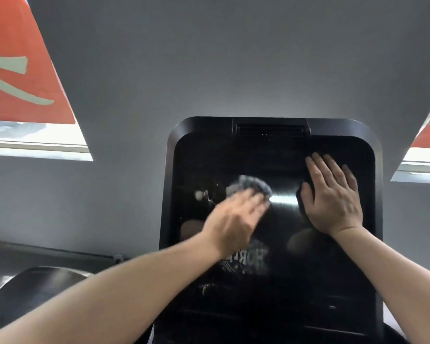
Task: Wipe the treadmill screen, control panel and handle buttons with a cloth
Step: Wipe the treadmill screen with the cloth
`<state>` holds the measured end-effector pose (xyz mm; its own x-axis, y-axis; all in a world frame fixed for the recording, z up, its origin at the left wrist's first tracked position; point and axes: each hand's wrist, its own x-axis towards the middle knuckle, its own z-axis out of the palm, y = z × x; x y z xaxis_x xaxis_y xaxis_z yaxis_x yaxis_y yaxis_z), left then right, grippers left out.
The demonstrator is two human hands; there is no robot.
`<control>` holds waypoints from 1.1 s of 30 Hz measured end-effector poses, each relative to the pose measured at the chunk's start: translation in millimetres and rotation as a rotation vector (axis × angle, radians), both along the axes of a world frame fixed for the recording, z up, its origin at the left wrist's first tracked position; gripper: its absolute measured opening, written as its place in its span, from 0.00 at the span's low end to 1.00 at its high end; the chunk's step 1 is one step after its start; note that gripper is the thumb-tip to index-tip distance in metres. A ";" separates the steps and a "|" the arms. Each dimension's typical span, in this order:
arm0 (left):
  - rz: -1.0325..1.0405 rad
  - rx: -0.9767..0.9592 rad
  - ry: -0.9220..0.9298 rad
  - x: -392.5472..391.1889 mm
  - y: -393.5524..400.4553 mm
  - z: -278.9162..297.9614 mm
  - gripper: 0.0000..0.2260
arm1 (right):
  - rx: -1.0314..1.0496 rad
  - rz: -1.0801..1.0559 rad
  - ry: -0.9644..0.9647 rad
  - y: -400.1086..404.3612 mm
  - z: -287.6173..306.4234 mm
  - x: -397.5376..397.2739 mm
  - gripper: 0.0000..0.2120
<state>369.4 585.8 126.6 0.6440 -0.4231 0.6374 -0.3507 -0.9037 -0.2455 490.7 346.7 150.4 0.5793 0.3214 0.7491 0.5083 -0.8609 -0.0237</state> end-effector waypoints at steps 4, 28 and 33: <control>-0.266 0.277 0.095 -56.4 -2.7 -64.7 0.15 | 0.010 -0.002 -0.003 0.2 -1.4 -0.2 0.30; -0.295 0.292 0.146 -85.1 24.3 -83.7 0.12 | -0.002 -0.005 0.014 -0.9 -0.7 -0.5 0.30; -0.038 0.038 0.026 -26.5 40.4 -16.2 0.17 | -0.003 -0.005 0.015 0.0 -0.4 -1.4 0.30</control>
